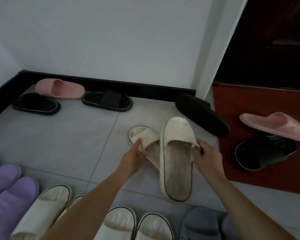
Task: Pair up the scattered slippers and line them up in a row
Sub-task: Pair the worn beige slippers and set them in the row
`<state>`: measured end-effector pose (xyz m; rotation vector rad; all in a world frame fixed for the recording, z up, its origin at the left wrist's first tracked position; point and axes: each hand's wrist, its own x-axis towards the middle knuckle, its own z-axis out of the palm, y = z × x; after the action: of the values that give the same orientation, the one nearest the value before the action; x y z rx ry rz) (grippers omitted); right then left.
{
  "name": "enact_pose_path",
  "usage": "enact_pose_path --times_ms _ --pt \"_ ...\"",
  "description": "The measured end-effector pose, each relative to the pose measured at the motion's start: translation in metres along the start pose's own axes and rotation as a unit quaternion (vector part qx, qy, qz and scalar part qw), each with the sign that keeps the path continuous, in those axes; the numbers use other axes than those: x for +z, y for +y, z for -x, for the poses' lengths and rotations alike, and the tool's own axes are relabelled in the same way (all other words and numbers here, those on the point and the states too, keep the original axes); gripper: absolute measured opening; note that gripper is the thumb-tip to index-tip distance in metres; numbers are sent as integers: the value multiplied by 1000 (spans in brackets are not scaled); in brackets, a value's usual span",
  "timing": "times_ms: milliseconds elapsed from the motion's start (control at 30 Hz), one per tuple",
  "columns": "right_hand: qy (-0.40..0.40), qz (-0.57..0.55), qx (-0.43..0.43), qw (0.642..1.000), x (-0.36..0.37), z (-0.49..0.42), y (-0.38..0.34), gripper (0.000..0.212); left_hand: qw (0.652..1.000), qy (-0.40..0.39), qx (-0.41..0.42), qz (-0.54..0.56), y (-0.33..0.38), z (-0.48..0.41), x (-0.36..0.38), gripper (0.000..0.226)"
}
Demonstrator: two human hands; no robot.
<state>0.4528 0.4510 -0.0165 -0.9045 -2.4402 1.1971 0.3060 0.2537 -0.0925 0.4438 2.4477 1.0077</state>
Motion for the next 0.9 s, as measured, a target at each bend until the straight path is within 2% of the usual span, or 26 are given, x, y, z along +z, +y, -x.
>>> enact_pose_path --times_ms 33,100,167,233,267,333,367,433,500,567,633,733,833,900 --pt "-11 -5 -22 1000 7 -1 -10 29 999 23 -23 44 -1 2 -5 41" --pt "-42 2 -66 997 27 -2 -31 39 983 119 -60 128 -7 4 -24 26" --pt "-97 -1 -98 990 55 -3 -51 42 953 222 -72 192 -18 9 -48 28" --pt "-146 17 -120 982 88 -2 -68 43 926 280 -93 234 -31 18 -68 31" --pt "-160 29 -122 979 104 -2 -74 42 920 280 -117 249 -39 22 -75 31" --pt "-190 78 -99 974 129 -2 -78 39 922 233 -184 247 -55 29 -82 27" --pt "-207 115 -83 968 137 0 -77 36 932 197 -218 211 -63 33 -84 29" --pt "-221 140 -46 964 143 3 -68 27 952 153 -248 92 -76 38 -87 50" --pt "-178 117 2 977 139 6 -59 11 969 149 -198 15 -72 43 -83 55" --pt "-107 100 44 988 133 3 -51 14 981 140 -131 -14 -60 45 -73 60" --pt "-104 87 65 989 128 -4 -46 20 986 113 -89 -85 -48 41 -61 69" --pt "-169 94 34 981 125 -13 -48 19 971 97 -73 -204 -35 31 -61 52" --pt "-166 121 31 978 126 -13 -51 44 973 108 -7 -203 -33 27 -65 25" --pt "-146 103 45 983 123 -9 -50 45 975 118 22 -189 -29 30 -64 28"
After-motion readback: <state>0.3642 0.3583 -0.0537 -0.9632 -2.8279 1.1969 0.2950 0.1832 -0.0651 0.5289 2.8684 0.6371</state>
